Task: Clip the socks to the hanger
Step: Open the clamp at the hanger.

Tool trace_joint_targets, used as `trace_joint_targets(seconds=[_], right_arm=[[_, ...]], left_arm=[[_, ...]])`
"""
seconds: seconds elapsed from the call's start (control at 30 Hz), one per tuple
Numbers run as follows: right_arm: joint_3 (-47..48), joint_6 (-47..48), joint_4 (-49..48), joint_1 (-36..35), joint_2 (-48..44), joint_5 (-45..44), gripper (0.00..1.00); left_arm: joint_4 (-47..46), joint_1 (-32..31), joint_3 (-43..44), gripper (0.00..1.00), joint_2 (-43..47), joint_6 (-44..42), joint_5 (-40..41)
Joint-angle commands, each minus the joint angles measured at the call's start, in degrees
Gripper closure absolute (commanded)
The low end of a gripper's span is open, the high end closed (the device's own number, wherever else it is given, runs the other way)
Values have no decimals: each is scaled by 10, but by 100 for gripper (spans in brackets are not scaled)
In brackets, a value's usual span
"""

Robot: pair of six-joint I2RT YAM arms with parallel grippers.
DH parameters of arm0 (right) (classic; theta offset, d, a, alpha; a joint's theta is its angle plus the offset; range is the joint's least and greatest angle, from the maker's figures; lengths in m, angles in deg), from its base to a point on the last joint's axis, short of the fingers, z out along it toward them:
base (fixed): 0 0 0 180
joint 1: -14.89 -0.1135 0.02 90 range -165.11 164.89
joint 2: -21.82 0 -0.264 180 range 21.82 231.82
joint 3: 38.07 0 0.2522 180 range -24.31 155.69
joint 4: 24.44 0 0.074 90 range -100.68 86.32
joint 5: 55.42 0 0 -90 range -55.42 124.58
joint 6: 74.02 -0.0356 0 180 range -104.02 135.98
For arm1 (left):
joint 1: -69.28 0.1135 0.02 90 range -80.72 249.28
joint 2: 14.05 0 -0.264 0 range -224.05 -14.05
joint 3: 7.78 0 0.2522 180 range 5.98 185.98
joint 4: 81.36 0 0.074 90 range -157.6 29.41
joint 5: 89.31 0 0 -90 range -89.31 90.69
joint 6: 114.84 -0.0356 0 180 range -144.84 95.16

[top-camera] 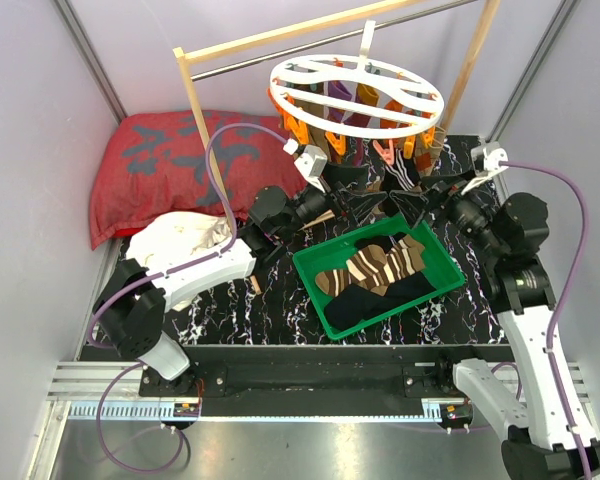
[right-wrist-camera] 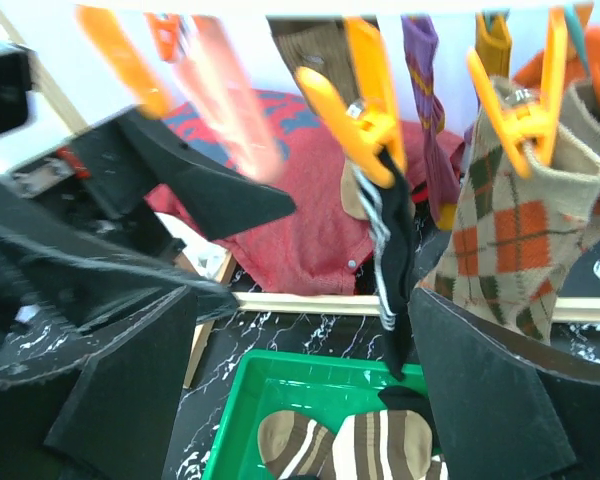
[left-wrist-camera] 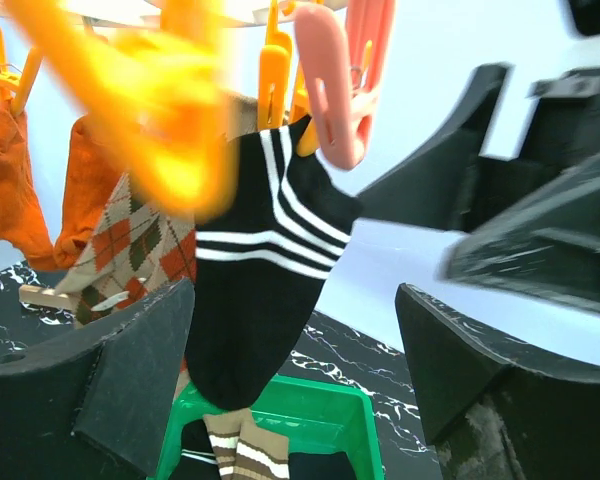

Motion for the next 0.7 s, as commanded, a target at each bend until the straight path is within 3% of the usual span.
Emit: trace_joint_targets(seconds=[0.0, 0.43, 0.67], right_arm=[[73, 19, 55, -2, -14, -2, 5], [266, 24, 171, -3, 85, 9, 16], [323, 30, 190, -45, 138, -25, 22]], left_arm=[[-47, 0, 5, 14, 27, -11, 4], [0, -1, -24, 11, 61, -39, 35], [25, -1, -13, 11, 63, -50, 49]])
